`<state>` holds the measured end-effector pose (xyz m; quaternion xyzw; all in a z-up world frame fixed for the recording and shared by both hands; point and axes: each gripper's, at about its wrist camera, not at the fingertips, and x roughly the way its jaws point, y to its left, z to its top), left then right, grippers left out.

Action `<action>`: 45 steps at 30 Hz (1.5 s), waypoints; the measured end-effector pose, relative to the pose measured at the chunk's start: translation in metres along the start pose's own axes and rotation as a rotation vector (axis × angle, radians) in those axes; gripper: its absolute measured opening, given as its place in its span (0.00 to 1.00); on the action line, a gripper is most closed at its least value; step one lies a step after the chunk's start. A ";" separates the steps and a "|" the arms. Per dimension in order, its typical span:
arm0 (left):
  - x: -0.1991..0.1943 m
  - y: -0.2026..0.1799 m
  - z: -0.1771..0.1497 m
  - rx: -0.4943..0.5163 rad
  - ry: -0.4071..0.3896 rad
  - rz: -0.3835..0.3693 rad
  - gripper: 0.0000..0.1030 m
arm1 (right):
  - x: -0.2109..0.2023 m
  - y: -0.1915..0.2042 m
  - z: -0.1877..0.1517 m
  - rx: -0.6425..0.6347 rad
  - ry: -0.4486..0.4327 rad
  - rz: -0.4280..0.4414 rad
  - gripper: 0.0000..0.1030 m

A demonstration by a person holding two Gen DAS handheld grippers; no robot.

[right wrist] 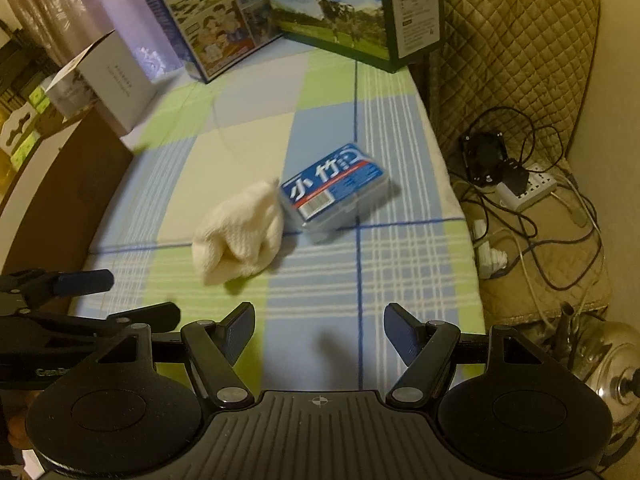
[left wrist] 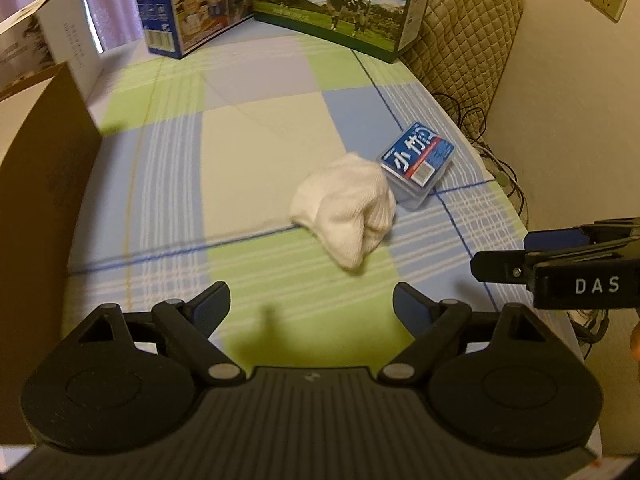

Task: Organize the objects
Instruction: 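Grasp the white cloth with the left gripper while the right gripper grasps the blue floss case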

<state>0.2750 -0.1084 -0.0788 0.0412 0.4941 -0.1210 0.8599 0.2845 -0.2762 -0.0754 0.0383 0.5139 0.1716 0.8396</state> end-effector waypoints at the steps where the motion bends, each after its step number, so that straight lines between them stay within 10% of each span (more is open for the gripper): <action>1: 0.004 -0.001 0.004 0.002 0.003 -0.001 0.81 | 0.002 -0.002 0.003 0.002 -0.002 0.003 0.67; 15: 0.058 -0.018 0.043 0.039 0.009 -0.028 0.77 | 0.020 -0.025 0.038 0.050 -0.029 0.002 0.67; 22: 0.074 -0.017 0.050 0.038 0.001 -0.039 0.61 | 0.030 -0.030 0.047 0.080 -0.040 0.008 0.67; 25: 0.071 -0.017 0.049 0.060 -0.019 -0.061 0.40 | 0.036 -0.030 0.051 0.093 -0.040 0.012 0.67; 31: 0.059 -0.001 0.042 0.077 -0.054 0.016 0.22 | 0.053 -0.026 0.064 0.173 -0.042 0.042 0.67; 45: 0.032 0.094 0.010 -0.108 -0.026 0.215 0.22 | 0.101 -0.002 0.091 0.227 -0.023 -0.065 0.67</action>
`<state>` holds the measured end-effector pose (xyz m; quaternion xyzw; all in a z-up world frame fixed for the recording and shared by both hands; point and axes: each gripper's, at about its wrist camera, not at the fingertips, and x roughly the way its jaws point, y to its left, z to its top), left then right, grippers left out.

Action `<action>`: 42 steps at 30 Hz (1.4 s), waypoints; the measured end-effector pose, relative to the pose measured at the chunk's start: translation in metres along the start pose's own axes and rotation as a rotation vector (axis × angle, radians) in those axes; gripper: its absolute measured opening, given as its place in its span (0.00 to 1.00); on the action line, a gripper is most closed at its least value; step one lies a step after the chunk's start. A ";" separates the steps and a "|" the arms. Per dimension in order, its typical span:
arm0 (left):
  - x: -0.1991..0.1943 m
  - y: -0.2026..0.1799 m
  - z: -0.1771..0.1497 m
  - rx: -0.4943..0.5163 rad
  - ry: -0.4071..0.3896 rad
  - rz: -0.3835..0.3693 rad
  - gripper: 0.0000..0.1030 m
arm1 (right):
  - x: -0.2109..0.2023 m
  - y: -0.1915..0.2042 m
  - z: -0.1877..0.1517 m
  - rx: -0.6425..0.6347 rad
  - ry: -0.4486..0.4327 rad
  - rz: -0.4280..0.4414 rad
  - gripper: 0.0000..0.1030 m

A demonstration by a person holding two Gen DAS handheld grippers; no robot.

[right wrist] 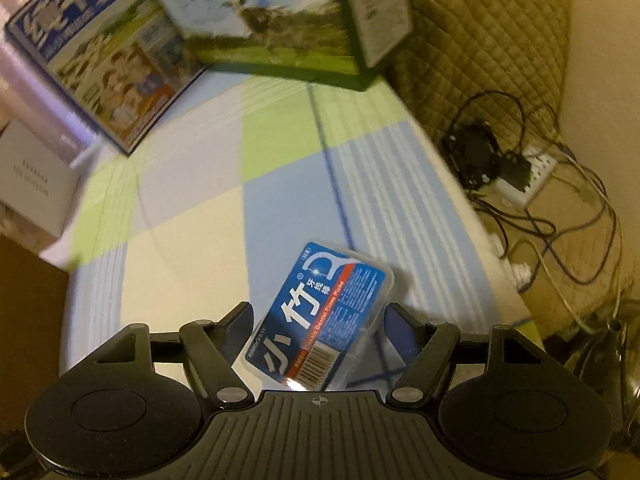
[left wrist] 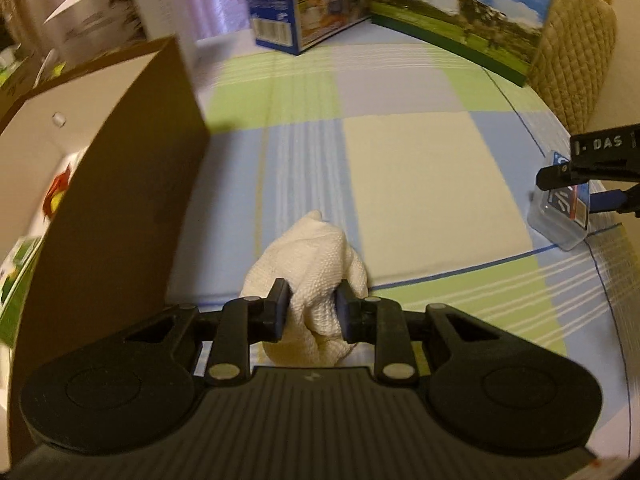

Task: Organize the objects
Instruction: 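Grasp the white cloth with the left gripper while the right gripper grasps the blue floss case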

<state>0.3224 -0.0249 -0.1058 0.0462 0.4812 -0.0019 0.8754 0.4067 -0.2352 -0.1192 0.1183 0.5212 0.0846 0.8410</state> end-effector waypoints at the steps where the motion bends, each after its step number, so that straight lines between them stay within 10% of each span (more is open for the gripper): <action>1: -0.001 0.003 -0.002 -0.008 0.003 0.004 0.22 | 0.002 0.006 -0.001 -0.048 -0.001 -0.004 0.67; 11: -0.012 0.013 -0.015 -0.031 0.022 0.026 0.22 | 0.000 0.059 -0.062 -0.486 0.016 0.036 0.52; 42: -0.111 0.012 -0.141 -0.044 0.141 0.007 0.25 | -0.069 0.092 -0.226 -0.769 0.189 0.276 0.52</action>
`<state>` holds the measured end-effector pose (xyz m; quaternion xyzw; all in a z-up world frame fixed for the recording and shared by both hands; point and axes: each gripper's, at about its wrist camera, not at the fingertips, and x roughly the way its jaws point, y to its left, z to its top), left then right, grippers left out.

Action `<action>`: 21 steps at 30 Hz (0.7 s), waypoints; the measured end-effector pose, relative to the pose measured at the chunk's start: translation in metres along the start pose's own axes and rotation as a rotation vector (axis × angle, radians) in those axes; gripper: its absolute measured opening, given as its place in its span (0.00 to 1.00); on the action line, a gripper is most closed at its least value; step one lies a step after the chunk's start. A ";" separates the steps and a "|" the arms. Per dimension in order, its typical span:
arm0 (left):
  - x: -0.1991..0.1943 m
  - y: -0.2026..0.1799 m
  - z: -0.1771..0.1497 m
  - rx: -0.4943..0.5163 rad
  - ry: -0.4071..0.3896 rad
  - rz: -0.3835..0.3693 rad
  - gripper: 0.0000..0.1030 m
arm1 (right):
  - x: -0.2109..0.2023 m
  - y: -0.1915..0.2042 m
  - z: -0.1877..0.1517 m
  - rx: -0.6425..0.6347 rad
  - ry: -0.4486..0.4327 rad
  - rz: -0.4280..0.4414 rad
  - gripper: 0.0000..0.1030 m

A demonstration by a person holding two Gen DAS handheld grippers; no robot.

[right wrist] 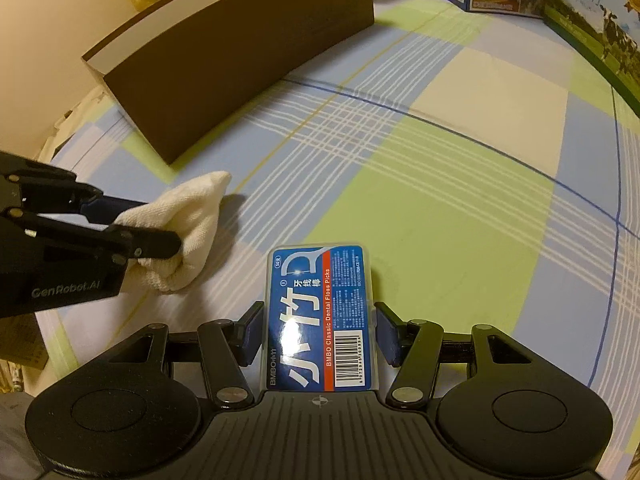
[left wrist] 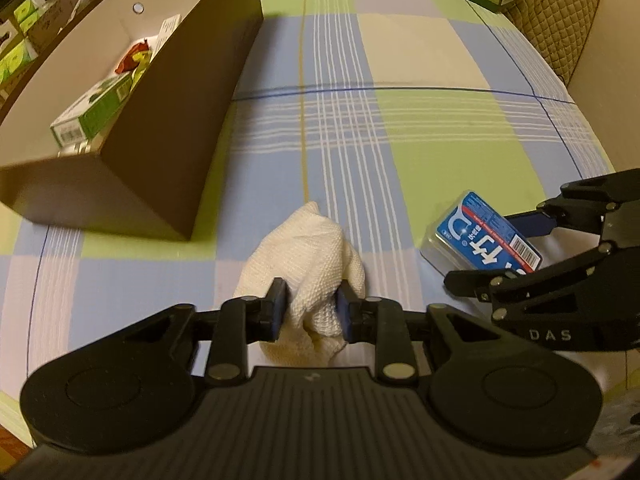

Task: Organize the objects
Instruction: 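Grasp the white cloth with the left gripper while the right gripper grasps the blue floss case, then lift and carry the white cloth and blue case with both grippers over the box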

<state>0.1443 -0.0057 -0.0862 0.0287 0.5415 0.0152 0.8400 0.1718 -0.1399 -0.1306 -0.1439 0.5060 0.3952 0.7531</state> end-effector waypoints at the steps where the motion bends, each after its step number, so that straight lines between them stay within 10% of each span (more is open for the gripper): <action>1: -0.001 0.001 -0.001 -0.005 0.000 -0.006 0.27 | 0.000 0.000 -0.001 0.009 -0.001 0.002 0.52; 8: 0.000 0.014 -0.004 -0.077 -0.010 -0.065 0.61 | -0.002 0.004 -0.003 0.048 -0.009 -0.009 0.56; 21: 0.031 0.021 0.005 -0.086 -0.010 -0.060 0.67 | -0.001 0.009 -0.005 0.071 -0.014 -0.078 0.62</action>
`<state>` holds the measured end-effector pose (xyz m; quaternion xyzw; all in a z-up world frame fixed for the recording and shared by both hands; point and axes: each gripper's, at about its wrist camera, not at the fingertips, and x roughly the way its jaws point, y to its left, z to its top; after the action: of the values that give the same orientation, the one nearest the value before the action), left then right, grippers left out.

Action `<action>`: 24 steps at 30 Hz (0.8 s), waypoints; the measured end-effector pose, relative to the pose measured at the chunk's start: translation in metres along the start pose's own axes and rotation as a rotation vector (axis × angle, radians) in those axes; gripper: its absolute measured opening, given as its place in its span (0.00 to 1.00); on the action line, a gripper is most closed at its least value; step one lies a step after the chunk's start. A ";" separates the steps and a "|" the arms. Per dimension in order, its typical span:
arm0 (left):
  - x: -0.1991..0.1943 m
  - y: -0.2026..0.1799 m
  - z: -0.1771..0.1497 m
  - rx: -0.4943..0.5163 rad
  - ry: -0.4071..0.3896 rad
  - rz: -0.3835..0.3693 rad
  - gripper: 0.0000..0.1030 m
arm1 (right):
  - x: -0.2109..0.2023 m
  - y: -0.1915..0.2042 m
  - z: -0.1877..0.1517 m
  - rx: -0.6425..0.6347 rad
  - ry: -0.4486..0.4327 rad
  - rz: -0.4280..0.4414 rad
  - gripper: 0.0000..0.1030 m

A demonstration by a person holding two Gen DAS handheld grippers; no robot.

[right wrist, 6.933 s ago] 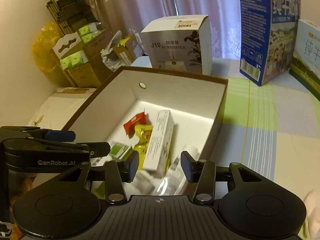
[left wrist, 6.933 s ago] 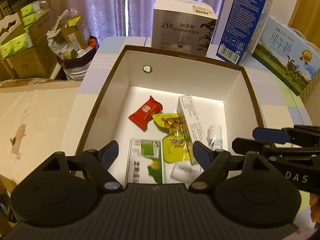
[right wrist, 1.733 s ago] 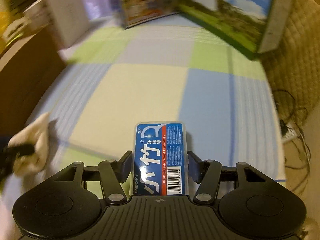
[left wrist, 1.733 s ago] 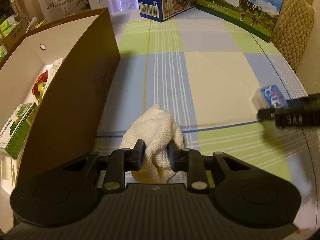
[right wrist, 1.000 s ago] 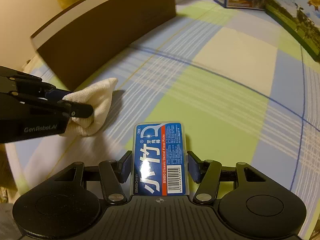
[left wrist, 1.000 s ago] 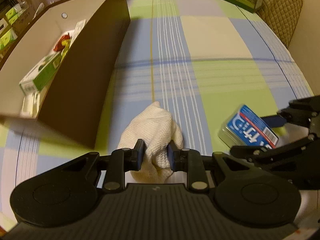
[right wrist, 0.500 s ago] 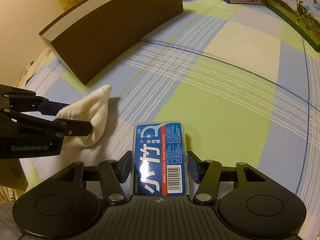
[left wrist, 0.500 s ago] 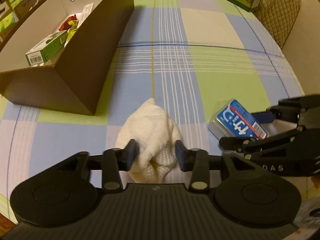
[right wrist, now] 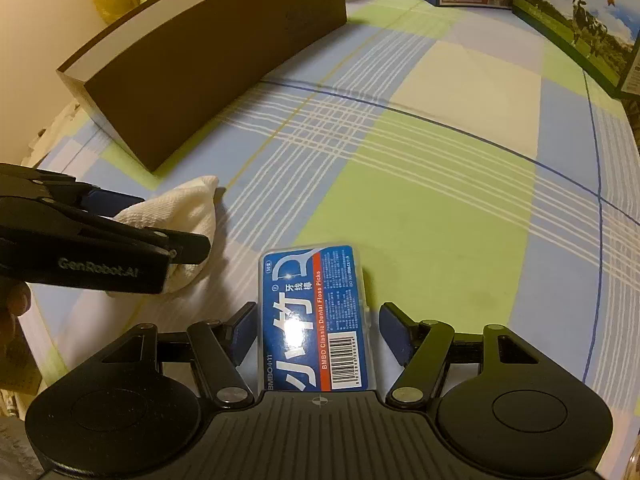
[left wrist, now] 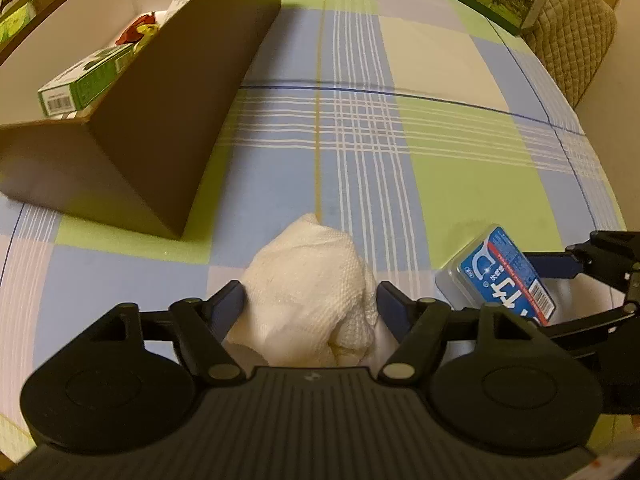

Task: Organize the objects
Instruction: 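Lift and carry the white cloth and blue case with both grippers over the box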

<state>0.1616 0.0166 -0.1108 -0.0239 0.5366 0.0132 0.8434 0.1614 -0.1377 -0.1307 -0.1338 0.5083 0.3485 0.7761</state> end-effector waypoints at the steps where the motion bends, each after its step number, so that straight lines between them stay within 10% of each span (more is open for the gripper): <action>1: 0.001 -0.002 0.000 0.013 0.000 0.007 0.67 | 0.000 0.001 0.000 0.000 0.001 -0.006 0.62; 24: -0.019 -0.004 -0.020 0.133 -0.041 0.037 0.34 | -0.002 0.018 -0.007 0.008 0.013 -0.072 0.52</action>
<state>0.1361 0.0120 -0.1022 0.0425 0.5193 -0.0063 0.8535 0.1441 -0.1294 -0.1297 -0.1513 0.5097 0.3174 0.7852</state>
